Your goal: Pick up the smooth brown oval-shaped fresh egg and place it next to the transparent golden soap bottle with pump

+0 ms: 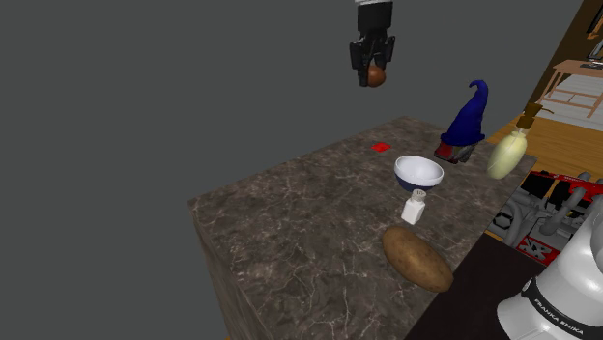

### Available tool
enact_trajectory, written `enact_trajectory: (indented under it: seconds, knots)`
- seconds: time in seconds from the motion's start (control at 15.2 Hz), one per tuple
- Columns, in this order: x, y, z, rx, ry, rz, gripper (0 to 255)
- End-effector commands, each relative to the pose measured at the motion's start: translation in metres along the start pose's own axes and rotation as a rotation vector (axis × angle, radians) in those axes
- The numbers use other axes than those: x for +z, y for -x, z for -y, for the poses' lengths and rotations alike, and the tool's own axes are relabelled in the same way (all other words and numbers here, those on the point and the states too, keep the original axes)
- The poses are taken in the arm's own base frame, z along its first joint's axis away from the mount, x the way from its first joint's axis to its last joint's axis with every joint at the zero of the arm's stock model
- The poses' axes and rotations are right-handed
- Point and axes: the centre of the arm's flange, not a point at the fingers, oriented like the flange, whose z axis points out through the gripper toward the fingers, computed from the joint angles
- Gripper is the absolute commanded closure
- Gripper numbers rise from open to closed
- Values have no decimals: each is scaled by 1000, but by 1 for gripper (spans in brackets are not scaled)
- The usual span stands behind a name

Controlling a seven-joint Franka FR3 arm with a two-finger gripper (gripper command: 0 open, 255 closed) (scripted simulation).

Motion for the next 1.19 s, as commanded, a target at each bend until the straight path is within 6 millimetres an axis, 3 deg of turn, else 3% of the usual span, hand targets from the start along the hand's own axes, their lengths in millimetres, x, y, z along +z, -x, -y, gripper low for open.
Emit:
enact_trajectory:
  seconds: [0.0, 0.07, 1.12]
  knots:
    - [-10, 1, 0, 0, 0, 0, 255]
    - [-13, 1, 0, 0, 0, 0, 255]
    - [13, 127, -167, 0, 0, 0, 255]
